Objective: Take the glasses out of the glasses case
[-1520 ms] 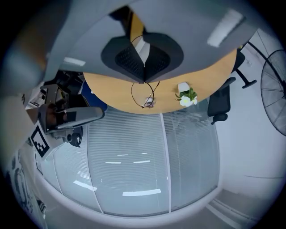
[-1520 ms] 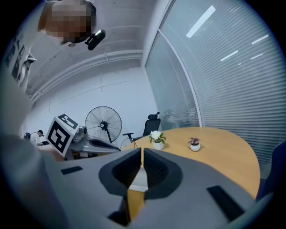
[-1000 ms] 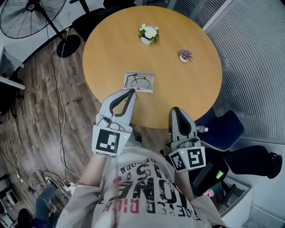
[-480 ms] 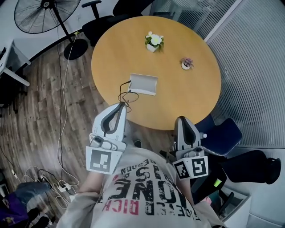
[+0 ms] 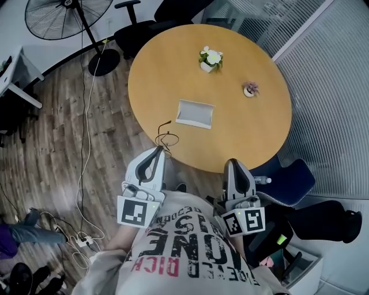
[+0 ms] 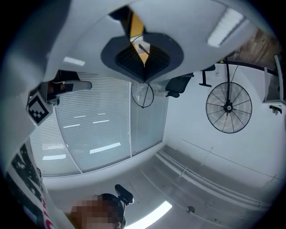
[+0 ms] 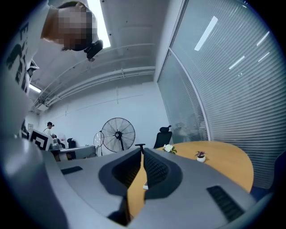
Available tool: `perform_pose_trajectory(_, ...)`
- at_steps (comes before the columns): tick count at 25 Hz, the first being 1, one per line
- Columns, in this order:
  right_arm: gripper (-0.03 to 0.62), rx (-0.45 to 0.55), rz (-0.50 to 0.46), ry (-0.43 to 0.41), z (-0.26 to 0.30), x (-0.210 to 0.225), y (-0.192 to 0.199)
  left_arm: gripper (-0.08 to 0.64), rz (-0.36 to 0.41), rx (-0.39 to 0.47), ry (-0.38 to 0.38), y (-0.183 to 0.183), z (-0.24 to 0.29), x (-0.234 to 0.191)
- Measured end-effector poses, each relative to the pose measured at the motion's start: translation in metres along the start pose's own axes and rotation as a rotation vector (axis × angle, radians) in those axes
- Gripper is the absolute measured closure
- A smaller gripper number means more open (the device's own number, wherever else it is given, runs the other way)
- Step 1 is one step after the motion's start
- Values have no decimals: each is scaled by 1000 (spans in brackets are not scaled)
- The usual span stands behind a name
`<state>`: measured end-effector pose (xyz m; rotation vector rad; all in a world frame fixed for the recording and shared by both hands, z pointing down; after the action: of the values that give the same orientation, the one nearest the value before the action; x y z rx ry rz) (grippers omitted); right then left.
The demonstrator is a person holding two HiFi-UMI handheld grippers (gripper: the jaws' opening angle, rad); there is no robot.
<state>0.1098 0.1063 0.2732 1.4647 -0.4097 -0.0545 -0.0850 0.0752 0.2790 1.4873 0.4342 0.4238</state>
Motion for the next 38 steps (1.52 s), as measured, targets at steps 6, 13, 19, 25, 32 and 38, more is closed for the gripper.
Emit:
perform_pose_trajectory(6, 565, -2, -15, -12, 17, -12, -1, 543, 6, 10, 22, -4, 8, -10)
perform_pose_trajectory(13, 565, -11, -20, -19, 32, -16, 1, 543, -4, 14, 28, -4, 16, -18)
perform_pose_trajectory(19, 565, -22, -23, -27, 41, -20, 5, 543, -9, 13, 20, -2, 16, -26)
perform_pose_trajectory(25, 565, -20, -22, -31, 39, -20, 4, 543, -2, 11, 15, -3, 13, -25)
perform_pose_trajectory(32, 565, -18, -24, -22, 37, -17, 3, 543, 1, 9, 20, -5, 15, -23)
perform_pose_trajectory(38, 565, -17, -33, -23, 30, -12, 3, 543, 8, 10, 21, -5, 14, -15)
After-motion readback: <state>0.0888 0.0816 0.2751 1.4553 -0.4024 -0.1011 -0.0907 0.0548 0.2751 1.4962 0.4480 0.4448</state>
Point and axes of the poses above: the fingertips, and each gripper's own axes: z forward along the fingers, x to its right, y out of its underside, the point moved 2 cm from there along -z, backward along the fingers, and after that the axes turned 3 degrees about z, right-handed, at the moved point
